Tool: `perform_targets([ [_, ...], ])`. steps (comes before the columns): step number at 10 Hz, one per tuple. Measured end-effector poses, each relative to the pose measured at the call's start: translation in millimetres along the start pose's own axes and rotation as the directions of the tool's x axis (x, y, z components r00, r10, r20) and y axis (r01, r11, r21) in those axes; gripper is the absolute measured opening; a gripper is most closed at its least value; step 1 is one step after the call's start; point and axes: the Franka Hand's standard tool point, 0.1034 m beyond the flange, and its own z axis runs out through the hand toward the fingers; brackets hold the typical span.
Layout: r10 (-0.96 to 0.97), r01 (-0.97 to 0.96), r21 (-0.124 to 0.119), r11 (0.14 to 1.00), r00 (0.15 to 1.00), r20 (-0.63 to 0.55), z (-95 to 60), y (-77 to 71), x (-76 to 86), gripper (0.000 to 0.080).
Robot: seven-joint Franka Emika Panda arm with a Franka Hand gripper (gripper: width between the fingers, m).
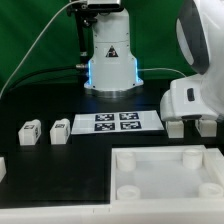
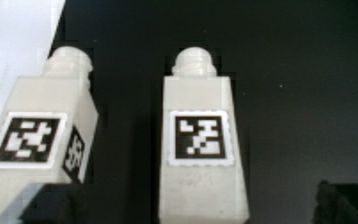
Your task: Assemble one leg
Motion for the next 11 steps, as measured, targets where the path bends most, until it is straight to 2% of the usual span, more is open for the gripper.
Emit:
perform_targets([
  [5, -0.003, 0.003, -0.024, 1.000, 1.000, 0.005, 24.7, -9.5, 0.6, 0.0649],
  [7, -0.004, 0.004, -0.023, 1.000, 1.000, 0.005, 23.9, -8.8, 1.0, 0.0649],
  [8, -0.004, 0.004, -0.023, 1.000, 1.000, 0.005, 24.0, -8.9, 1.0, 0.0539],
  [9, -0.004, 0.004, -0.023, 1.000, 1.000, 0.005, 24.0, -8.9, 1.0, 0.0539],
  [10, -0.004, 0.004, -0.023, 1.000, 1.000, 0.005, 24.0, -8.9, 1.0, 0.0390],
  [11, -0.005, 0.005, -0.023, 1.000, 1.000, 0.006, 24.0, -9.1, 0.8, 0.0288],
])
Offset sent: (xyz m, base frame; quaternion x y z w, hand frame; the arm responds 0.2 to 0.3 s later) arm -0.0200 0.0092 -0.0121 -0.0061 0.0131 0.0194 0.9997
